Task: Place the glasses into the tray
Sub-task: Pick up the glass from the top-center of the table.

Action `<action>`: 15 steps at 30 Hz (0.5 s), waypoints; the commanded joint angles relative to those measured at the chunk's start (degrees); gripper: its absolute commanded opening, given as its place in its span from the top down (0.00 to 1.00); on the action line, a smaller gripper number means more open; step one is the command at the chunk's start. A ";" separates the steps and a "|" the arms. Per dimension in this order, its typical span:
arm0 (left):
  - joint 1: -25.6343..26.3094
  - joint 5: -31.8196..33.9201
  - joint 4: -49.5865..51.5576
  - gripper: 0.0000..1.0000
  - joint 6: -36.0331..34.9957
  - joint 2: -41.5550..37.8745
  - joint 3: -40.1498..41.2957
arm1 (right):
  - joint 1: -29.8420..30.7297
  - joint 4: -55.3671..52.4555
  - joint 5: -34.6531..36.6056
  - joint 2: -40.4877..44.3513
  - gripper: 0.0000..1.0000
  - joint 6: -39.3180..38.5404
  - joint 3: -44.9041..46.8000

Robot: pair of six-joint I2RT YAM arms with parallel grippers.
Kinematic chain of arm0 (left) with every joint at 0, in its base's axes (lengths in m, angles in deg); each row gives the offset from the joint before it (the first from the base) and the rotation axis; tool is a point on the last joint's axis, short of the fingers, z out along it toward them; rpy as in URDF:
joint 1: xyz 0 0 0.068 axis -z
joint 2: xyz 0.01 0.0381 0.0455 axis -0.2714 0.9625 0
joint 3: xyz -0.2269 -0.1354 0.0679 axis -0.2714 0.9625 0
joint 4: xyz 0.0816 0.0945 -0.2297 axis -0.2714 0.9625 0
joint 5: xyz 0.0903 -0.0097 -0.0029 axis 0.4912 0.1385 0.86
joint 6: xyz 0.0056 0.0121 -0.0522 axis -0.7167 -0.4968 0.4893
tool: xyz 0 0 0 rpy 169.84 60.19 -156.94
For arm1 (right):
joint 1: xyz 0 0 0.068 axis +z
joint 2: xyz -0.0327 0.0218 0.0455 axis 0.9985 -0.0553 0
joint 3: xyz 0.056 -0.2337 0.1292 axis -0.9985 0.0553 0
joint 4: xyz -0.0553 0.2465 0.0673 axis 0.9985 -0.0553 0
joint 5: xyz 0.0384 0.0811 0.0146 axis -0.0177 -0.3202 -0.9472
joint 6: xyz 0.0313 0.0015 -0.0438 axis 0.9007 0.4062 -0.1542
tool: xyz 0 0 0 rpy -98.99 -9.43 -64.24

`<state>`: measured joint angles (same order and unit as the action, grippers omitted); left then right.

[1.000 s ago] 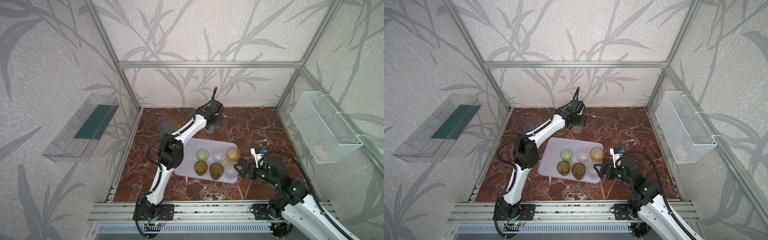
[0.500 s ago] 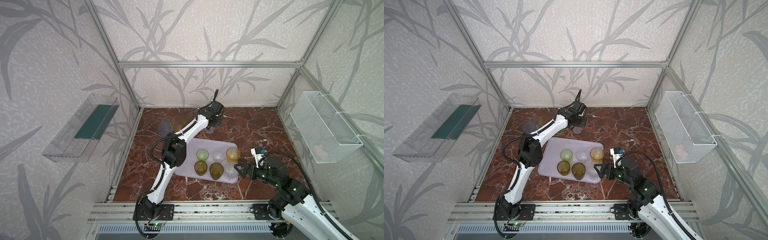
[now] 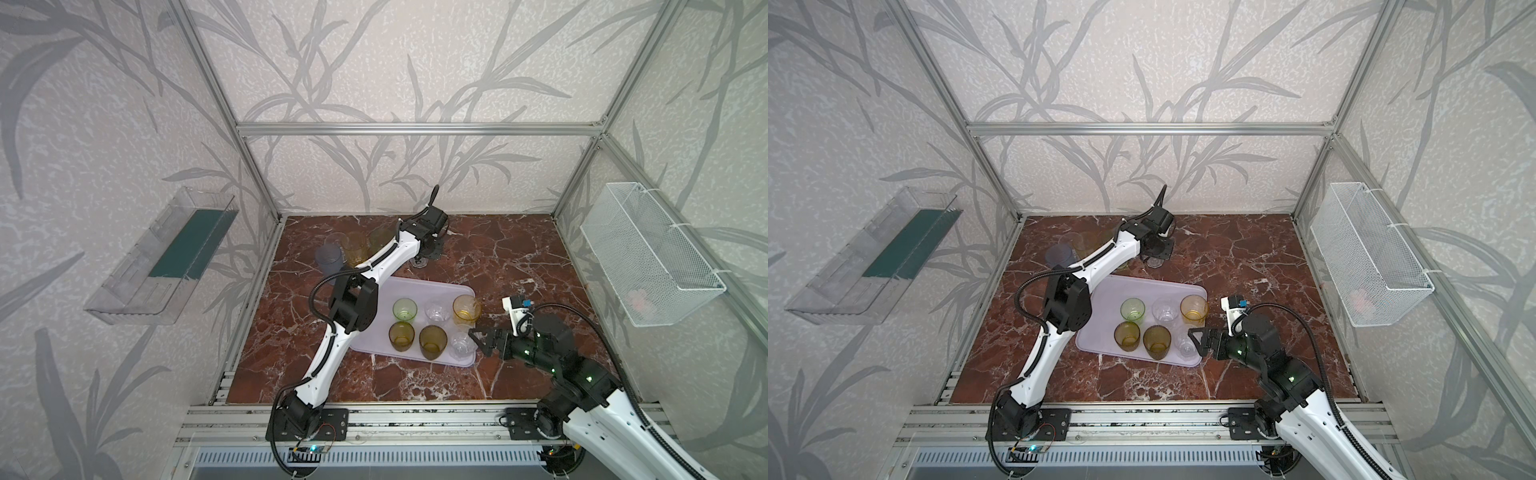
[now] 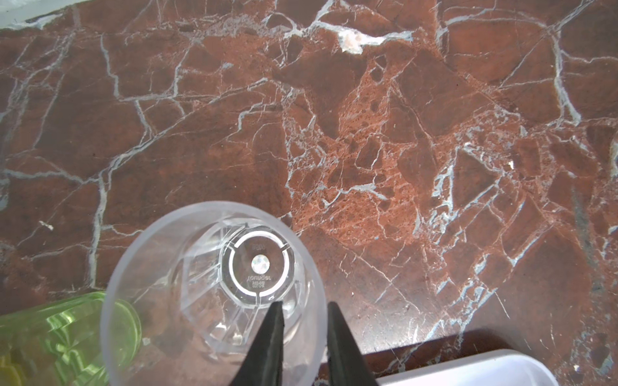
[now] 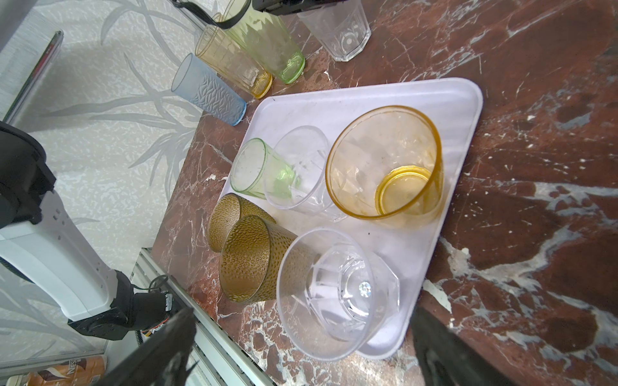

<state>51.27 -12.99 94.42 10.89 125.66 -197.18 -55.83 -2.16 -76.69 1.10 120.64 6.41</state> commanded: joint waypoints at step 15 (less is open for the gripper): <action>0.42 1.54 3.66 1.00 -1.86 -1.20 -1.85 | -0.33 -0.67 0.65 1.79 0.01 0.86 0.36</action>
<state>51.30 -11.79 94.71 9.67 125.77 -197.60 -55.83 -2.25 -76.31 1.98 121.03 6.41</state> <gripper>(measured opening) 0.049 0.991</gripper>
